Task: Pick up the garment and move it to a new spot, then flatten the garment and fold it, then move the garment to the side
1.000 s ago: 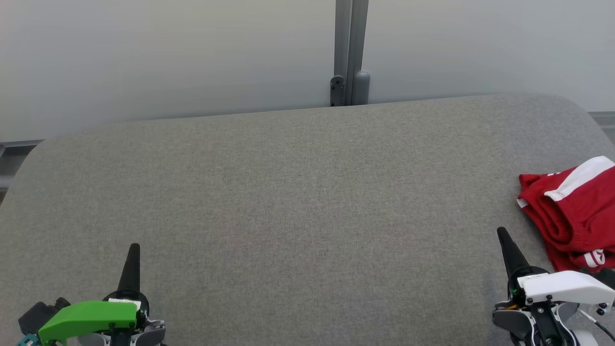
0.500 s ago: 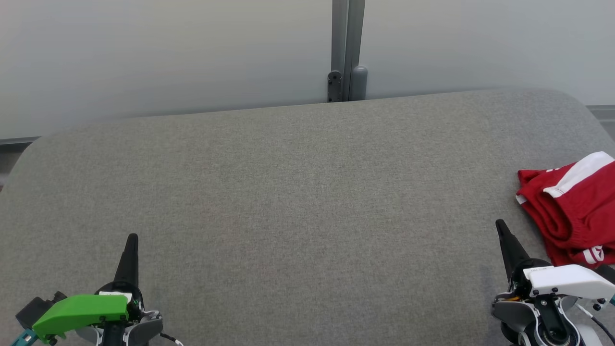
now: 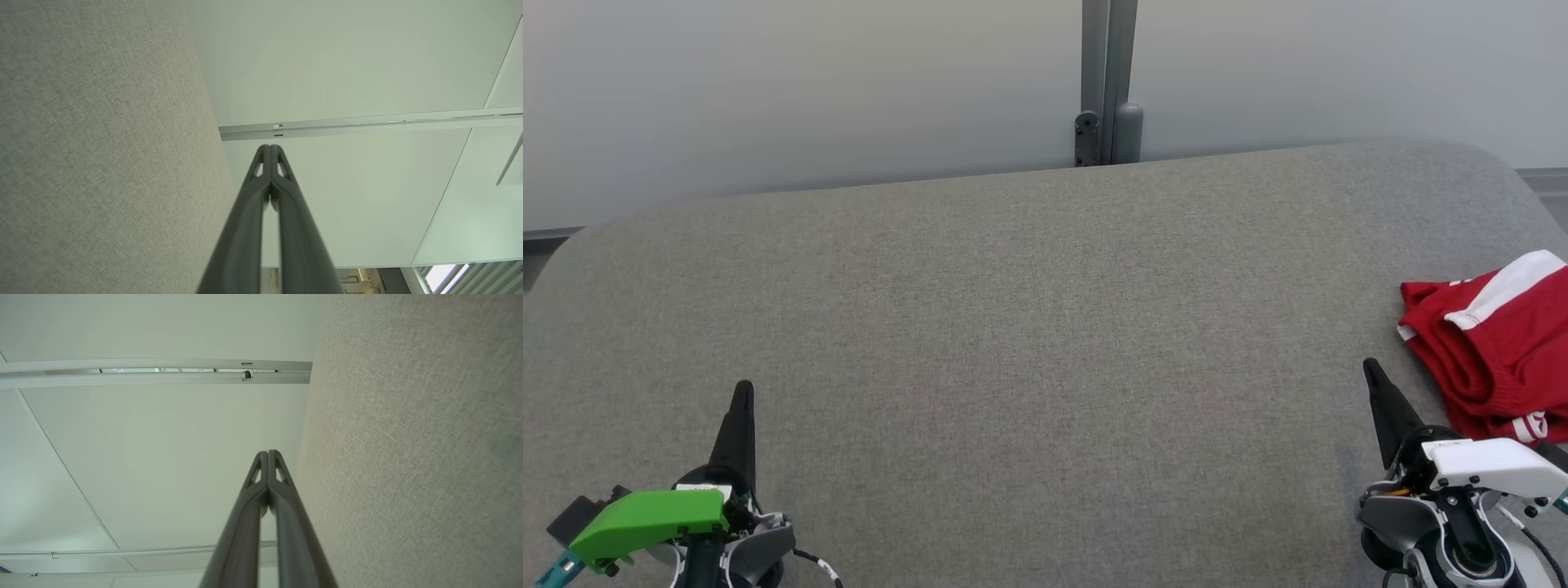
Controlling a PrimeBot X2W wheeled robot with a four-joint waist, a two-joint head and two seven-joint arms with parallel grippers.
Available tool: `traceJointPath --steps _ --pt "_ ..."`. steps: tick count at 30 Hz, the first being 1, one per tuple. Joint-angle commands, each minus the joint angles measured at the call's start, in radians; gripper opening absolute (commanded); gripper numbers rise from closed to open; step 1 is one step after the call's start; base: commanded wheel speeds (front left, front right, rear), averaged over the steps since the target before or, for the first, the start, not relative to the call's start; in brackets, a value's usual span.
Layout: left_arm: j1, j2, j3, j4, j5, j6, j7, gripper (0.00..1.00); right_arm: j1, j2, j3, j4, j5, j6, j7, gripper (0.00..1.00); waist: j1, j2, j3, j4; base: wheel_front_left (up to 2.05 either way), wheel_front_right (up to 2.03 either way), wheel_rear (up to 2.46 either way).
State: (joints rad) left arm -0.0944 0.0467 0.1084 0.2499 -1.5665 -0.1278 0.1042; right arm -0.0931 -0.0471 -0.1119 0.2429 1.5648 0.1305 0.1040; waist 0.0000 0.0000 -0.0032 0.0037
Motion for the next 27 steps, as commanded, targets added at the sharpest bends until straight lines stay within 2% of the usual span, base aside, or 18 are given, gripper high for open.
traceJointPath --steps 1,6,27 --pt "-0.018 0.006 0.006 -0.004 -0.022 -0.005 0.006 0.00 -0.016 -0.005 -0.003 0.002 0.020 0.000 0.006 0.00 0.0000 0.0000 0.001 -0.001 0.00 0.00 0.00" --pt "-0.024 0.006 0.008 -0.007 -0.052 -0.005 0.014 0.00 -0.023 -0.006 -0.004 0.003 0.054 0.000 0.014 0.00 0.0000 0.0000 0.006 -0.004 0.00 0.00 0.00" --pt "-0.022 0.007 0.008 -0.006 -0.047 -0.004 0.013 0.00 -0.020 -0.006 -0.003 0.003 0.051 0.000 0.013 0.00 0.0000 0.0000 0.006 -0.004 0.00 0.00 0.00"
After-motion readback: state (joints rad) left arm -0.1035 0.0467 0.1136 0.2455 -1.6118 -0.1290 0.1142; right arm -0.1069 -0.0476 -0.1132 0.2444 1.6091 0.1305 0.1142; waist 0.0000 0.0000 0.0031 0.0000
